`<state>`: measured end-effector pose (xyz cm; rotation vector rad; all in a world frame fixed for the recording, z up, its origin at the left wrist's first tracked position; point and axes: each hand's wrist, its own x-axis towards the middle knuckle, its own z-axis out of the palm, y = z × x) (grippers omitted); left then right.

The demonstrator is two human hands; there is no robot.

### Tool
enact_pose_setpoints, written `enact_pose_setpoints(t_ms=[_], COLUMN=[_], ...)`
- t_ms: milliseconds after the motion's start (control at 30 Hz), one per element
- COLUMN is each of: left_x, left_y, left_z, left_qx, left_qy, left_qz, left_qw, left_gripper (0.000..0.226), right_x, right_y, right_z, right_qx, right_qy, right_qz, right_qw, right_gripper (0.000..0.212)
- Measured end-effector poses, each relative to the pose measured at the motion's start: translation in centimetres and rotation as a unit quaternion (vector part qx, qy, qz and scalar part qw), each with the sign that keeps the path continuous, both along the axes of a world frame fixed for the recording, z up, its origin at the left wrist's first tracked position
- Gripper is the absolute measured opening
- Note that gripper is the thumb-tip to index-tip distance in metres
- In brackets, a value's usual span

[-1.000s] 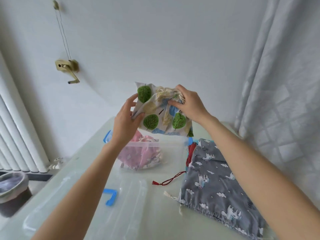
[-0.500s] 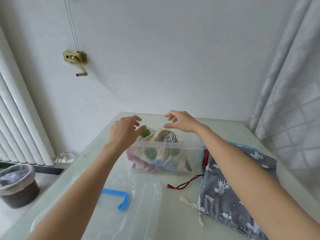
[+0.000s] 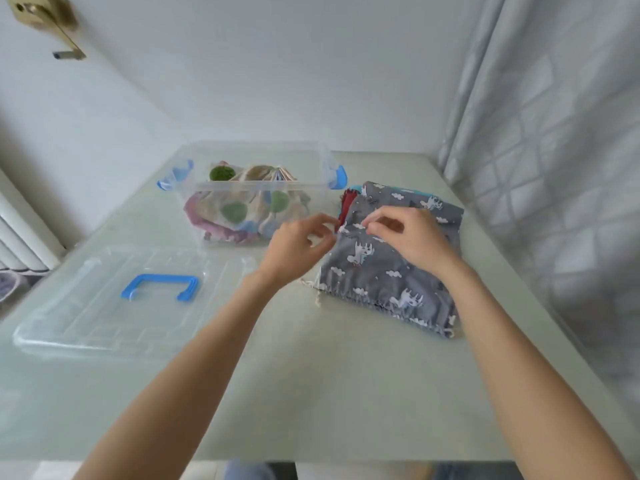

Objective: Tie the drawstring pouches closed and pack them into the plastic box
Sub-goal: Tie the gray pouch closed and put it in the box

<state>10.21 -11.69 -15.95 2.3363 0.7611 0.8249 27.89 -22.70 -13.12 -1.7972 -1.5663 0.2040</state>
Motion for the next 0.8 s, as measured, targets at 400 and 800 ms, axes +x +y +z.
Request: enact_pose_setpoints(t_ms=[400,800], left_x=[-1.5,-3.4], left_y=[-0.9,0.2], left_z=[-5.6,-6.1], left_qx=[0.0,-0.017], left_qy=[0.081,0.077], left_qz=[0.015,0.01], left_qw=[0.997,0.997], left_gripper=[0.037,0.008], right_x=[3.1,3.3], right_y=[-11.6,-13.7], right_z=[-8.2,-10.0], right_qx=[-0.022,-0.04], right_qy=[0.113,0.028], right_qz=[-0.077,-0.181], right_qw=[0.99,0.982], right_gripper=[0.013,0.012])
